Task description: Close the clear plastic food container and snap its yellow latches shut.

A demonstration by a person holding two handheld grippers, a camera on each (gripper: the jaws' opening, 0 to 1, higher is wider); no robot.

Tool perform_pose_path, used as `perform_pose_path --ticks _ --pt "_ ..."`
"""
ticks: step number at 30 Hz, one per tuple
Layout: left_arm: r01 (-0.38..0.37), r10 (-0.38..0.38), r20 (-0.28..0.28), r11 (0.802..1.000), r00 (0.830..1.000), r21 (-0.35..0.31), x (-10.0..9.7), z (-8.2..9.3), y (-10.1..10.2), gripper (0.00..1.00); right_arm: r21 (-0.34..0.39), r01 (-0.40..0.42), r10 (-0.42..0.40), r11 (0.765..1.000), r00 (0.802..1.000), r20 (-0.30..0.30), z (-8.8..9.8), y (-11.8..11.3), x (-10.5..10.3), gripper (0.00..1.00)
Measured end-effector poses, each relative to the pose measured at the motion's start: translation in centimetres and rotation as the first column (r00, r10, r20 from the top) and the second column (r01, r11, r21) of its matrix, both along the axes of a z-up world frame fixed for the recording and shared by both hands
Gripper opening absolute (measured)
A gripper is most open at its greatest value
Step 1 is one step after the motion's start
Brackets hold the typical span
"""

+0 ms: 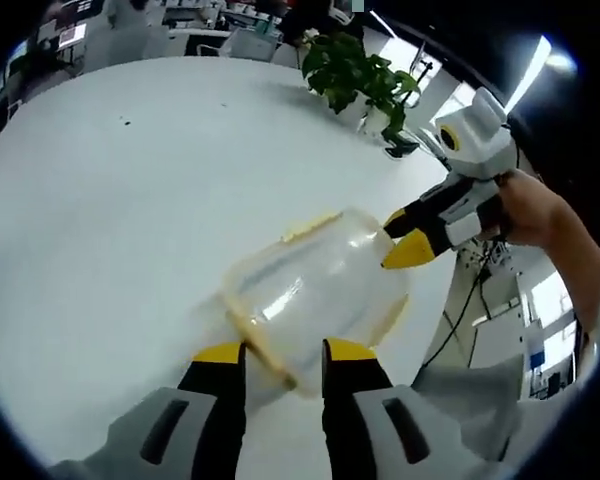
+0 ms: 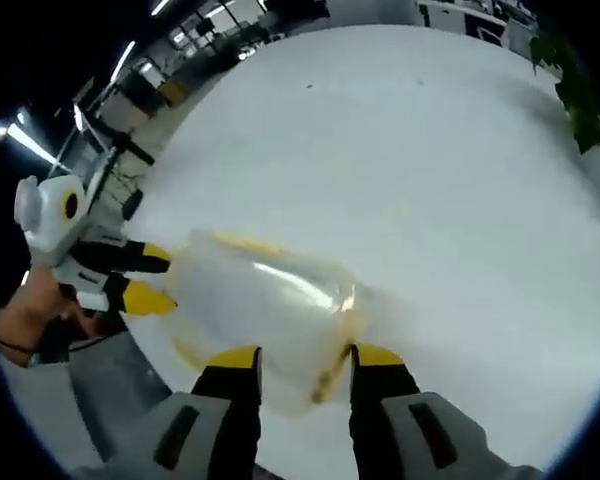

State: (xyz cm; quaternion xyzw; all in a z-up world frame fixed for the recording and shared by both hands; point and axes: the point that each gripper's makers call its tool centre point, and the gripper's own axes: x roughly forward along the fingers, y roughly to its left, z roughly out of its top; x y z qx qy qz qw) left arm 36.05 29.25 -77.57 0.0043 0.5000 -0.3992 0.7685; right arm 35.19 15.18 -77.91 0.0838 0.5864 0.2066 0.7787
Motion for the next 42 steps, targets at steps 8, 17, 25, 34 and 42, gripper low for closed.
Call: perform_pose_path --ticks 8,17,25,34,42 --pt "0.006 -0.006 -0.001 1.000 1.000 -0.012 0.1 0.4 -0.1 0.26 -0.007 -0.002 0.002 1.000 0.999 0.035 0.2 0.3 0.1 0.31" --pt "0.014 -0.015 -0.021 1.000 1.000 -0.024 0.0 0.2 -0.3 0.29 -0.004 0.015 -0.015 1.000 0.999 0.038 0.2 0.4 -0.2 0.33" --pt "0.047 -0.047 -0.001 0.999 0.999 -0.025 0.2 0.2 -0.4 0.32 -0.042 -0.052 0.055 0.998 0.996 0.068 0.4 0.7 -0.2 0.36" --pt "0.111 -0.112 0.065 0.994 0.992 0.012 0.5 0.9 0.4 0.37 -0.116 -0.184 0.196 0.976 0.975 0.100 0.9 0.7 -0.2 0.35" --pt "0.219 -0.223 0.109 0.975 0.969 0.048 0.5 1.4 0.2 0.37 -0.177 -0.278 0.297 0.944 0.950 0.097 1.1 0.4 -0.3 0.35"
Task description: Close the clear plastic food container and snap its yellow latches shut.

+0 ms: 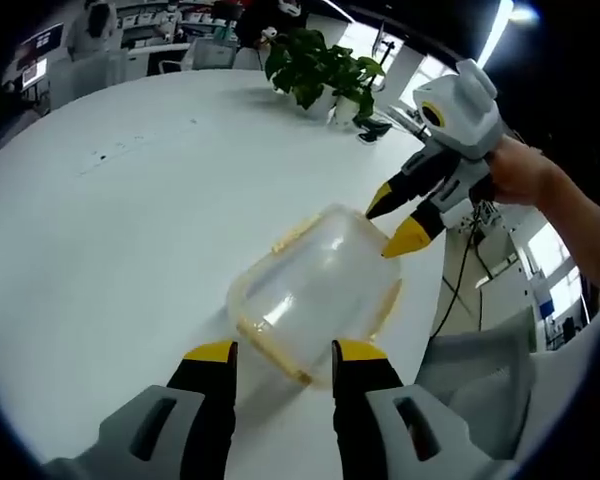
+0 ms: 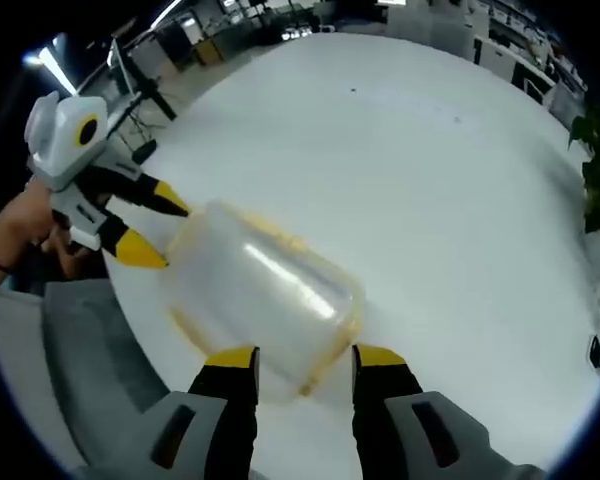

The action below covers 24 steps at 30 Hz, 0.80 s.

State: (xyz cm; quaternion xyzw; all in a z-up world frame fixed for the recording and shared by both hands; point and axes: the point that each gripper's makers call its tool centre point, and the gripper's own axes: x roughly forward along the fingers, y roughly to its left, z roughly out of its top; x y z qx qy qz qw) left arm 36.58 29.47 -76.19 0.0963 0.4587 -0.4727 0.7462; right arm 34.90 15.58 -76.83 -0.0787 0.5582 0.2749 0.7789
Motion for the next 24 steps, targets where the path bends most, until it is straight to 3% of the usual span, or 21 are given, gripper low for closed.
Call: perform_pose_path --ticks 9,14,19,24 --pt "0.070 -0.072 0.040 0.997 0.997 0.033 -0.1 0.6 -0.3 0.38 -0.053 -0.100 0.101 0.994 0.995 0.019 0.3 0.2 0.2 0.35" --pt "0.157 -0.164 0.079 0.984 0.983 0.082 -0.3 0.8 -0.5 0.38 -0.071 -0.149 0.150 0.986 0.988 0.019 0.4 0.5 0.2 0.36" --pt "0.169 -0.179 0.099 0.981 0.979 0.100 0.1 1.1 -0.5 0.38 -0.053 -0.160 0.161 0.986 0.987 0.022 0.7 0.6 0.5 0.37" --pt "0.182 -0.194 0.110 0.977 0.975 0.109 0.3 1.3 -0.5 0.38 -0.081 -0.207 0.209 0.975 0.978 0.020 0.6 0.8 0.5 0.38"
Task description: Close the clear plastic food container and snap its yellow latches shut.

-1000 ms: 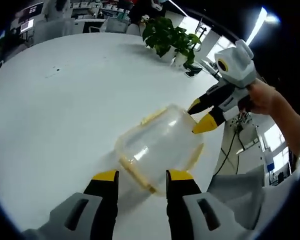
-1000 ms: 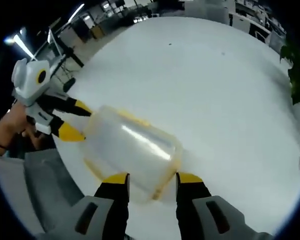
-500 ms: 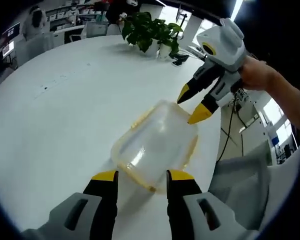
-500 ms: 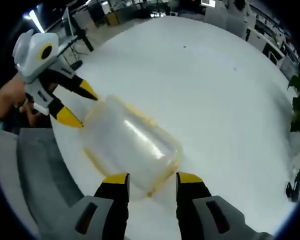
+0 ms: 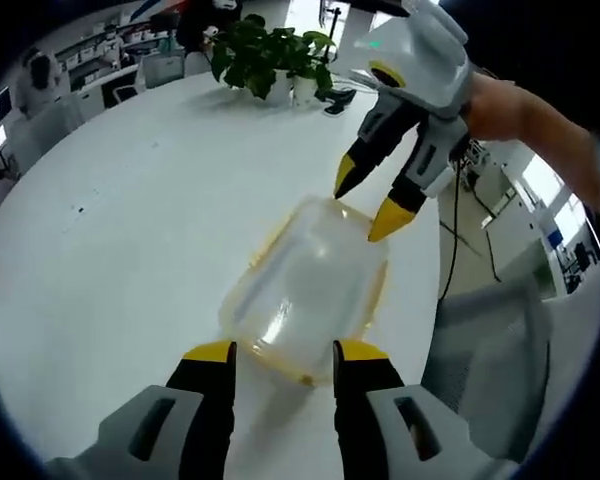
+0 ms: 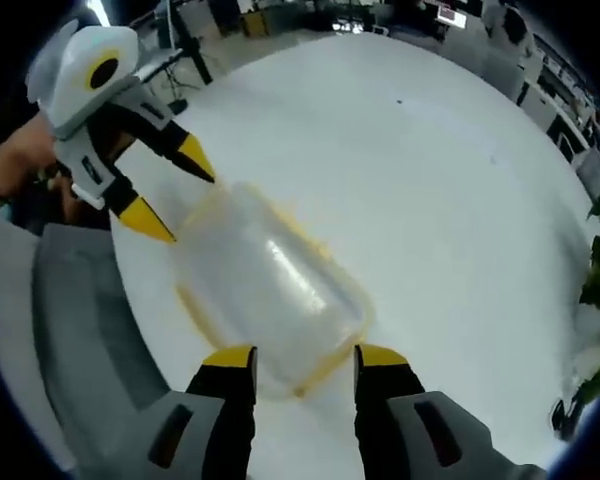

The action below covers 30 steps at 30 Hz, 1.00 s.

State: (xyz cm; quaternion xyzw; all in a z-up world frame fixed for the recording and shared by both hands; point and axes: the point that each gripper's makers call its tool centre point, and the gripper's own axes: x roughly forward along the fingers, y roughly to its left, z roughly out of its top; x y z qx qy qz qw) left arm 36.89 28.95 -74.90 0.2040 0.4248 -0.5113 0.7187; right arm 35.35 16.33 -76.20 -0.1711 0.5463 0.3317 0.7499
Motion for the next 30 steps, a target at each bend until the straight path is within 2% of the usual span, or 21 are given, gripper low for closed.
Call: perform_pose_path --ticks 11,17,22,25,26,30 --pt "0.057 -0.057 0.052 0.998 0.997 0.015 0.4 0.8 -0.5 0.38 -0.038 -0.082 0.082 0.996 0.997 0.006 0.4 0.4 0.3 0.38" --pt "0.122 -0.125 0.094 0.992 0.988 0.036 0.5 0.9 -1.1 0.40 -0.068 -0.123 0.125 0.990 0.992 0.022 0.6 0.2 0.8 0.40" --pt "0.161 -0.163 0.097 0.987 0.982 0.028 0.1 1.3 -1.9 0.40 -0.078 -0.167 0.168 0.983 0.986 0.009 0.7 0.6 0.7 0.39" --pt "0.214 -0.215 0.102 0.977 0.971 0.021 -0.5 1.5 -2.8 0.39 -0.087 -0.200 0.201 0.976 0.980 -0.002 0.6 0.8 0.4 0.39" --pt "0.239 -0.240 0.110 0.971 0.965 0.024 -0.7 1.4 -3.0 0.39 -0.098 -0.250 0.249 0.963 0.968 -0.018 0.6 0.8 0.1 0.39" --pt "0.307 -0.311 0.131 0.951 0.941 0.047 -1.2 1.4 -3.6 0.39 -0.095 -0.267 0.267 0.959 0.964 -0.011 0.6 1.3 0.2 0.39"
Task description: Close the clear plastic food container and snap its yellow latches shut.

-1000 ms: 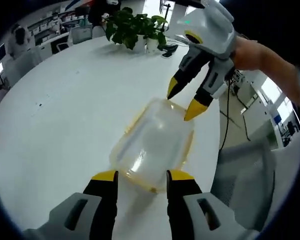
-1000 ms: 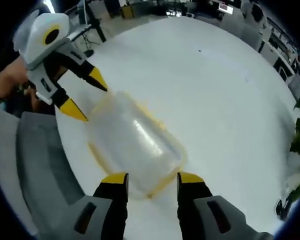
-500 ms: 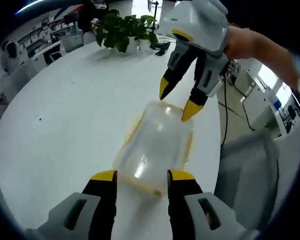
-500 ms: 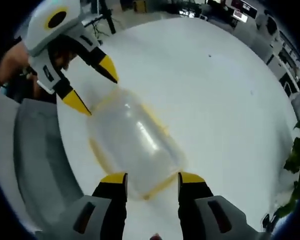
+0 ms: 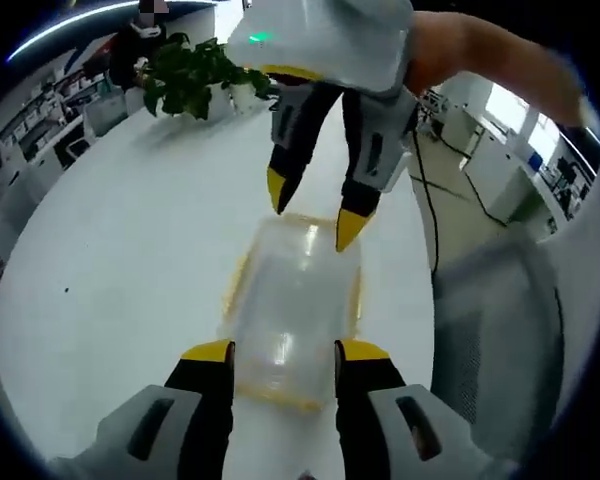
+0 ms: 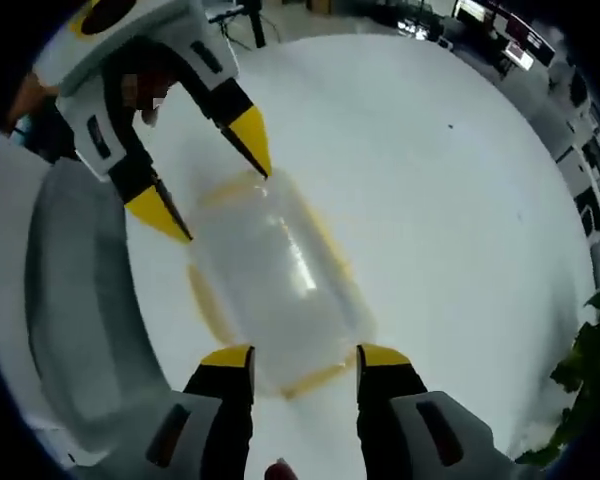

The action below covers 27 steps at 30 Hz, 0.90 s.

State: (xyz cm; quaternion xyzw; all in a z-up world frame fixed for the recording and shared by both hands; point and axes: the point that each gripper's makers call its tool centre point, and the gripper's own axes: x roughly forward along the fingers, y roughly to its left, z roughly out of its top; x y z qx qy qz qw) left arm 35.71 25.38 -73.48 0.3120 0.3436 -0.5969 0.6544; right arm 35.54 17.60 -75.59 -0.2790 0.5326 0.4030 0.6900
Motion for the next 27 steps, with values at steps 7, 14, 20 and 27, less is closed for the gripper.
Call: perform_pose_path --ticks 7,14,20,27 --pt "0.071 -0.072 0.035 0.997 0.997 0.029 -0.2 -0.5 -0.4 0.39 0.008 -0.105 0.105 0.994 0.994 0.012 0.0 1.2 -0.1 0.38" --pt "0.136 -0.138 0.048 0.990 0.989 0.038 -0.7 -0.7 -1.0 0.39 0.009 -0.162 0.162 0.987 0.987 0.020 -0.1 1.6 0.0 0.37" --pt "0.162 -0.163 0.044 0.987 0.986 0.019 -0.8 -0.7 -1.7 0.39 0.025 -0.220 0.219 0.975 0.975 0.020 0.0 2.4 -0.2 0.36" --pt "0.158 -0.158 0.047 0.987 0.986 0.007 -0.6 -0.6 -2.0 0.39 0.043 -0.230 0.230 0.972 0.973 0.020 0.0 3.0 -0.1 0.35"
